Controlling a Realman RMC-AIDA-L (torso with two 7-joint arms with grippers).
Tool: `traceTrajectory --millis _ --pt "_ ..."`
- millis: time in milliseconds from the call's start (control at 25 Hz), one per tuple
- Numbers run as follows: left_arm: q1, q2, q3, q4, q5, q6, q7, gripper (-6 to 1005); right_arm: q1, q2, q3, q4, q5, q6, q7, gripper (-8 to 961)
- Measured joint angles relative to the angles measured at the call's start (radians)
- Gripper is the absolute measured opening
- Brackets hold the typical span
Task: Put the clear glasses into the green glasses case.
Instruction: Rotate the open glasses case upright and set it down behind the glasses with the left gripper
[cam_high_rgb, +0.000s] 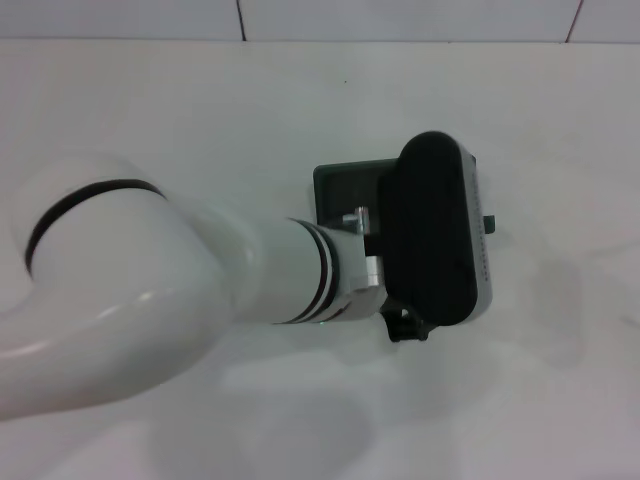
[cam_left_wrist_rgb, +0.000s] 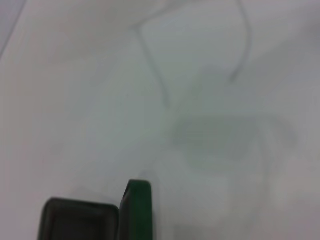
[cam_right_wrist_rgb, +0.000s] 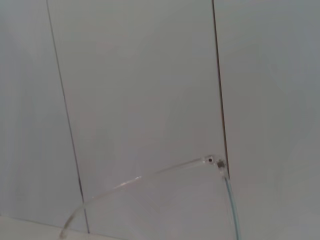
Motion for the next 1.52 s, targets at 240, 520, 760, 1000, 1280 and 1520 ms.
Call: traceTrajectory --millis 240,520,760,1000,1280,1520 --pt "0.061 -0.001 -0.01 0.132 0.129 -0.002 -0.012 384 -0.005 0.0 -0.002 0.009 0.0 -0.005 -0.001 73" --pt "0.076 -0.001 -0.036 0.113 0.17 -0.132 -0.014 384 -0.012 0.004 -0.001 0.012 0.0 -0.025 -0.003 73" --pt "0.088 -0.001 -0.041 0.037 0.173 -0.247 -0.014 385 -0.016 0.006 -0.001 0.014 -0.018 -0.031 -0.003 73" --pt "0.086 -0.004 -0.033 -0.03 0.17 -0.275 -0.014 384 -0.009 0.003 -0.001 0.028 -0.035 -0.033 -0.003 72" --pt "0.09 -0.003 -0.007 -0.052 0.17 -0.301 -0.027 385 -0.014 0.002 -0.002 0.049 -0.037 -0.034 -0.009 72" --pt "0.092 -0.002 -0.003 -0.053 0.17 -0.3 -0.027 384 -0.018 -0.003 0.003 0.049 -0.038 -0.03 -0.016 72"
